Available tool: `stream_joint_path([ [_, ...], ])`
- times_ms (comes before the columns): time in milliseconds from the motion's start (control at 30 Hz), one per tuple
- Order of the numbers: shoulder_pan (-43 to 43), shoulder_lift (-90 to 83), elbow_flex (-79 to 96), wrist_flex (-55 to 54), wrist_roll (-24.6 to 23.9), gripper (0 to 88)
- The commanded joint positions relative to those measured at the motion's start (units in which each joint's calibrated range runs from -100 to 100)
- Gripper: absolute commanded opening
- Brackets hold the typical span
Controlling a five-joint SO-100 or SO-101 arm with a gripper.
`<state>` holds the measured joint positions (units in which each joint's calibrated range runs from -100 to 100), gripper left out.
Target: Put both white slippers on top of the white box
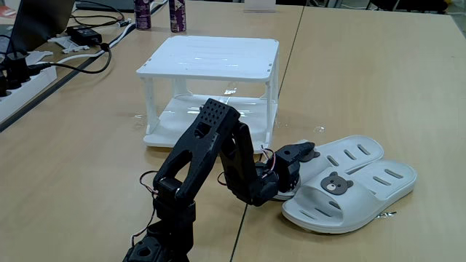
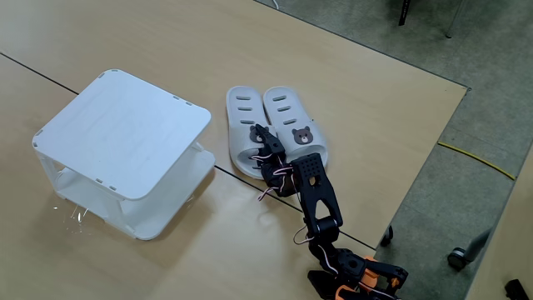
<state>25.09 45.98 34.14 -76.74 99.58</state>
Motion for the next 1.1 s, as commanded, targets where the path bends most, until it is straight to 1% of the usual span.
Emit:
stream_joint_path([
  [0, 0.8, -13.0, -2.5, 6.2, 0.4, 0.8],
  [200, 0.8, -33.7, -6.3, 31.8, 0.4, 0.8],
  [367, 1.1, -45.9, -13.5, 49.8, 0.4, 0.8],
  [467, 0.7, -50.8, -17.9, 57.7, 0.4, 0.8],
  [700, 0.5, -59.7, -25.5, 66.8, 0.4, 0.8],
  [800, -1.7, -60.7, -27.8, 69.6, 0.4, 0.8],
  [867, -4.8, -60.7, -27.9, 69.6, 0.4, 0.8],
  [1067, -17.6, -59.9, -30.3, 69.6, 0.4, 0.8],
])
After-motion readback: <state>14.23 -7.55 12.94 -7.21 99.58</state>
